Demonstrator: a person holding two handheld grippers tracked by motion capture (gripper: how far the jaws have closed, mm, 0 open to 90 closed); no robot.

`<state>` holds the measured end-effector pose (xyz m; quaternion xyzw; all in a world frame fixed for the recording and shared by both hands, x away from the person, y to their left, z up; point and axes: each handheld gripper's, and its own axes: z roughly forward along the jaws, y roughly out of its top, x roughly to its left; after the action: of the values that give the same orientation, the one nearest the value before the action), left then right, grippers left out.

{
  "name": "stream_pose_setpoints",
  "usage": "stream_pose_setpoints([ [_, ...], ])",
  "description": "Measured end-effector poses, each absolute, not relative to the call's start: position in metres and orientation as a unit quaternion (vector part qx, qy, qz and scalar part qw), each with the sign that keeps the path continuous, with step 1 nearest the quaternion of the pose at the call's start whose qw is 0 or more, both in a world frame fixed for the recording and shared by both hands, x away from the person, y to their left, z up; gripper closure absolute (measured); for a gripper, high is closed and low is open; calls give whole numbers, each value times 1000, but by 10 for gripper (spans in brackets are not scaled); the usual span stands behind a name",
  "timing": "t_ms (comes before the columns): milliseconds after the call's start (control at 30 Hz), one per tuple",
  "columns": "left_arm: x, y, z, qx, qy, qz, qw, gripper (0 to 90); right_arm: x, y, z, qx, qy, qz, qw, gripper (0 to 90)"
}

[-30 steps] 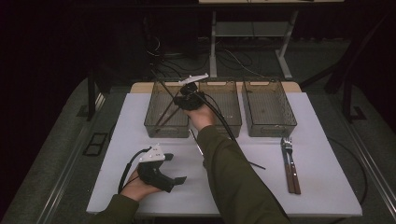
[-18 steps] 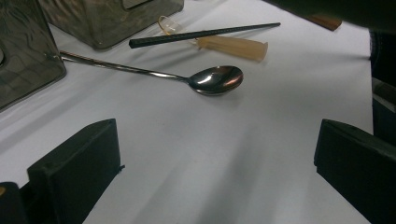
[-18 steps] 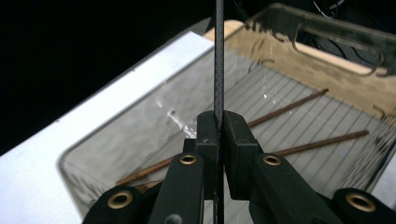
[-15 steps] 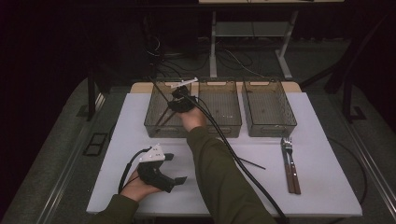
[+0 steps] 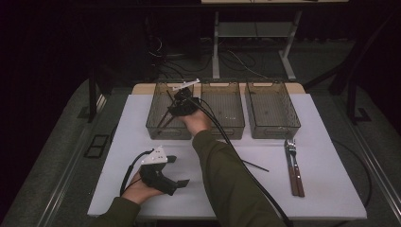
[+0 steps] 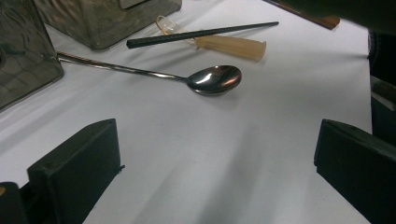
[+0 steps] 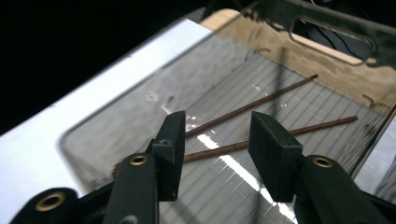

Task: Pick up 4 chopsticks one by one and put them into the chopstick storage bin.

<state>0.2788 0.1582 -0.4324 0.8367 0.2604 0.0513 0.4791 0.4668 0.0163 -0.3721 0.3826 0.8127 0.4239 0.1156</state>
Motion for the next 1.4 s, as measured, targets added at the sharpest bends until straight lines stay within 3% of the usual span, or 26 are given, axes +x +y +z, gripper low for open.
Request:
stream_pose_setpoints([
  [200, 279, 158, -432, 837, 259, 53, 479, 0, 453, -4, -358, 358, 815, 446, 94, 492],
  [700, 281, 159, -434, 831, 263, 58, 487, 0, 411, -79, -343, 324, 818, 467, 85, 455],
  [1400, 279, 159, -434, 834, 260, 57, 483, 0, 371, -167, -360, 309, 826, 465, 77, 442],
])
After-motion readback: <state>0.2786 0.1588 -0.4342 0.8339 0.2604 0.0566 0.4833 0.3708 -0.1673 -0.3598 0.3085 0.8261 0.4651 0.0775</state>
